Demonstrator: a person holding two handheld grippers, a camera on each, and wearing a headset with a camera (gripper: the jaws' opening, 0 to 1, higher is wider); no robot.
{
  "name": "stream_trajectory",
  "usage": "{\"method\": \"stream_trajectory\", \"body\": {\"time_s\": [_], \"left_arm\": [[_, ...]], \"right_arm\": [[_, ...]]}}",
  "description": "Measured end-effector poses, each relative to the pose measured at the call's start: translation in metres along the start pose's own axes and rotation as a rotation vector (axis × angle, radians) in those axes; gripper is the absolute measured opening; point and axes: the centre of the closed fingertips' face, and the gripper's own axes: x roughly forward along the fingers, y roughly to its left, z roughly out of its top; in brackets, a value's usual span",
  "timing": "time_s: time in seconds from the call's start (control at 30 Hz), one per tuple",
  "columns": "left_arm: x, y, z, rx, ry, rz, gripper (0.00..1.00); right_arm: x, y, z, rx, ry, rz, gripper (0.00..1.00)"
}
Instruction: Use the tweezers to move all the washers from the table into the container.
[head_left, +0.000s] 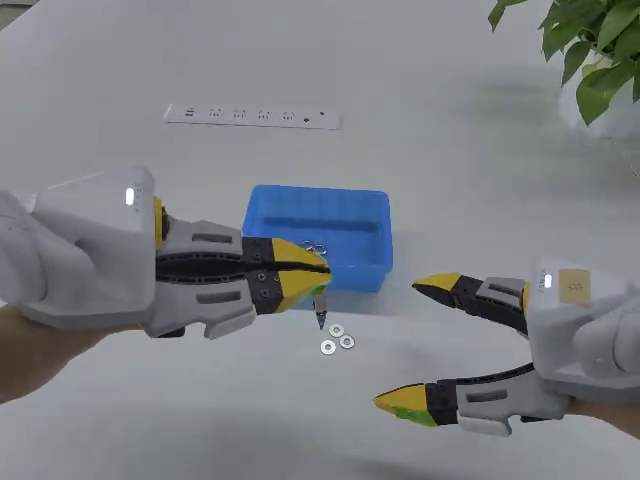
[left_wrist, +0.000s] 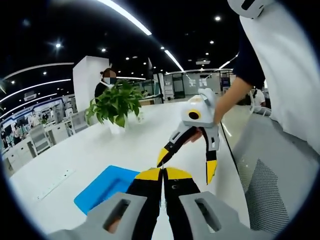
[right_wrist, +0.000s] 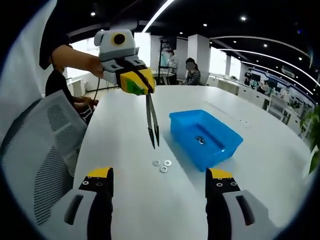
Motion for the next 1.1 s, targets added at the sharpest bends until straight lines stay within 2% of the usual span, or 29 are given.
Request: {"method": "stream_trajectory", "body": {"time_s": [0.27,0.43,0.5,0.63,0.8,1.1], "left_arm": [[0.005,-0.010,-0.017,-0.036,0.004,-0.007,0.04],[0.006,-0.009,-0.021,-0.041,-0.004,-0.002,0.04],[0.006,-0.007,-0.024,-0.035,0.006,-0.006,0.04],[0.006,-0.002,-0.024,-0.040,0.000,-0.004,0.04],[0.007,-0.003,-0.023,-0.045,-0.008,-0.015,0.04],[0.008,-0.004,-0.029,-0.056,0.005,-0.025,0.04]], "right_arm": [[0.003,0.005,-0.010,0.023,0.007,0.026,0.84],[0.007,0.011,-0.013,0.040,0.007,0.045,0.89],[0.009,0.014,-0.015,0.044,0.011,0.056,0.89],[0.012,0.018,-0.015,0.058,0.009,0.066,0.88],[0.014,0.019,-0.014,0.069,0.006,0.069,0.88],[0.016,0.019,-0.014,0.080,0.008,0.071,0.88]]}}
